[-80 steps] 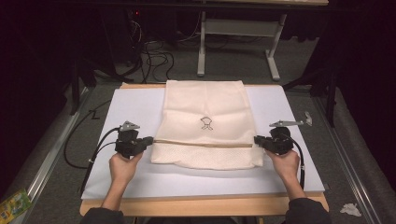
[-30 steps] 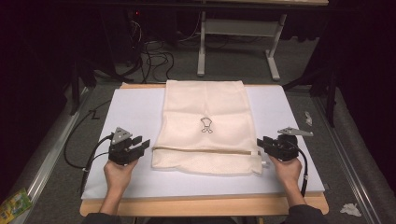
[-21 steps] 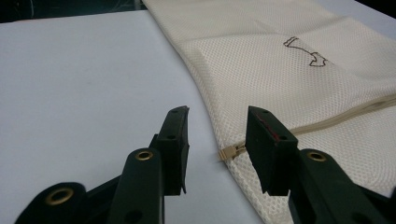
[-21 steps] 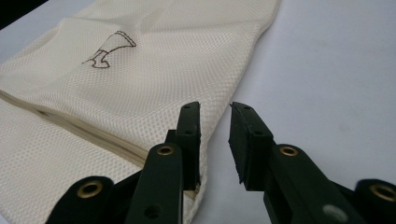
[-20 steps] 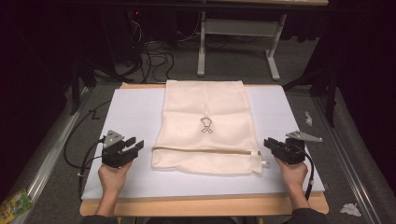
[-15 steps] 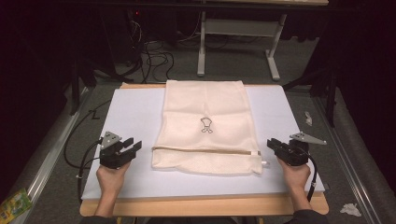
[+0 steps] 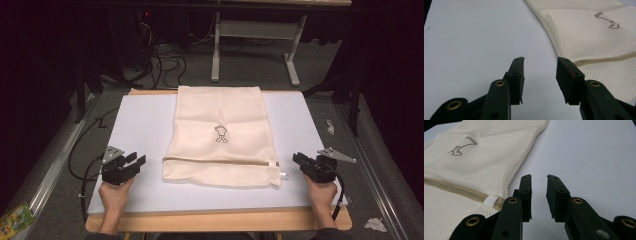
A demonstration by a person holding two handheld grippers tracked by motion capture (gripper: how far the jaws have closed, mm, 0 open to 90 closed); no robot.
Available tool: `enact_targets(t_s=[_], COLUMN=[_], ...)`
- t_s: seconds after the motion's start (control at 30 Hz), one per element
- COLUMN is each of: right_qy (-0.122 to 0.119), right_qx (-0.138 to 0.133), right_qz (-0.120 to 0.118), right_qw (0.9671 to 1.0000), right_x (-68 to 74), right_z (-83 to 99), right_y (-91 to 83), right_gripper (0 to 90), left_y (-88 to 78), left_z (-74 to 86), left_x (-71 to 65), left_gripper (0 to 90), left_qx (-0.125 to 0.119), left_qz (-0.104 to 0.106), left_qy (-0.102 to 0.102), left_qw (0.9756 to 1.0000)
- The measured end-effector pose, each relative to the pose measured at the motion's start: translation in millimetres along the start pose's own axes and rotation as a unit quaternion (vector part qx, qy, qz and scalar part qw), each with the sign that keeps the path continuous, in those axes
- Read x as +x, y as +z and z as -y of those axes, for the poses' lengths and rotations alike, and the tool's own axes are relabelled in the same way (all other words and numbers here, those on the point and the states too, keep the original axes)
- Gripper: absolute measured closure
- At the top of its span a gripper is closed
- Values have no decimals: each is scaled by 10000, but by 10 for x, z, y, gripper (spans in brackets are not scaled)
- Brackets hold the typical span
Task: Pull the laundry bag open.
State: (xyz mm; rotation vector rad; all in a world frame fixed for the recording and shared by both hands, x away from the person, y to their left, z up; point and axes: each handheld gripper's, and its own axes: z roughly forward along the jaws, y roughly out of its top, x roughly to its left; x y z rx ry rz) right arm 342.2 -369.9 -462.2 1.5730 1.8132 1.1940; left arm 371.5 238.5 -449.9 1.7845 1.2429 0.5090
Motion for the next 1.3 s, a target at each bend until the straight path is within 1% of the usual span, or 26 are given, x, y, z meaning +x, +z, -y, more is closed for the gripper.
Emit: enact_targets(t_s=[0.1, 0.13, 0.2, 0.27, 0.3, 0.37, 0.43, 0.47, 0.53, 0.6, 0.63, 0.73, 0.83, 0.87, 1.03, 1.13, 1.23, 1.3], right_qy=[51, 31, 84, 71, 115, 197, 222, 232, 178, 141, 151, 62, 19, -12, -137, -175, -181, -133], right_qx=[-3, 2, 33, 27, 28, 24, 24, 23, 25, 88, 135, 164, 230, 253, 331, 382, 399, 427], right_qz=[42, 56, 90, 125, 136, 97, 105, 128, 201, 234, 254, 319, 410, 448, 559, 599, 609, 606], right_qw=[10000, 10000, 9999, 9999, 9998, 9998, 9997, 9996, 9996, 9996, 9995, 9993, 9989, 9987, 9978, 9973, 9972, 9972], right_x=[-30, -42, -54, -73, -79, -106, -124, -123, -116, -109, -103, -92, -72, -60, -34, -25, -26, -22], right_z=[24, 31, 47, 59, 65, 75, 78, 76, 74, 79, 80, 80, 83, 85, 88, 88, 87, 87], right_y=[8, 14, 23, 31, 34, 41, 50, 52, 60, 77, 86, 98, 112, 117, 140, 150, 155, 155], right_gripper=[751, 751, 748, 740, 735, 716, 702, 695, 682, 669, 662, 641, 612, 601, 578, 573, 574, 574], left_y=[17, 24, 41, 64, 80, 115, 152, 172, 207, 239, 254, 299, 340, 354, 370, 371, 375, 377], left_z=[29, 36, 50, 59, 64, 69, 73, 75, 77, 81, 85, 104, 152, 160, 164, 166, 166, 166], left_x=[30, 39, 56, 65, 67, 76, 83, 84, 89, 93, 95, 91, 89, 88, 68, 72, 71, 74], left_gripper=[580, 579, 578, 578, 578, 569, 555, 550, 543, 532, 528, 521, 521, 521, 501, 497, 494, 490], left_qx=[-22, -21, -54, -64, -86, -41, -23, -22, 20, 53, 76, 110, 64, 109, 159, 180, 203, 224], left_qz=[-55, -69, -131, -215, -235, -293, -382, -395, -451, -498, -528, -604, -576, -596, -643, -635, -604, -599], left_qy=[-45, -63, -66, -49, -49, -27, 5, -20, -10, -10, 12, 68, -34, -50, 49, 47, 58, 44], left_qw=[10000, 10000, 9999, 9997, 9997, 9996, 9993, 9992, 9990, 9987, 9986, 9981, 9983, 9982, 9978, 9978, 9980, 9979])
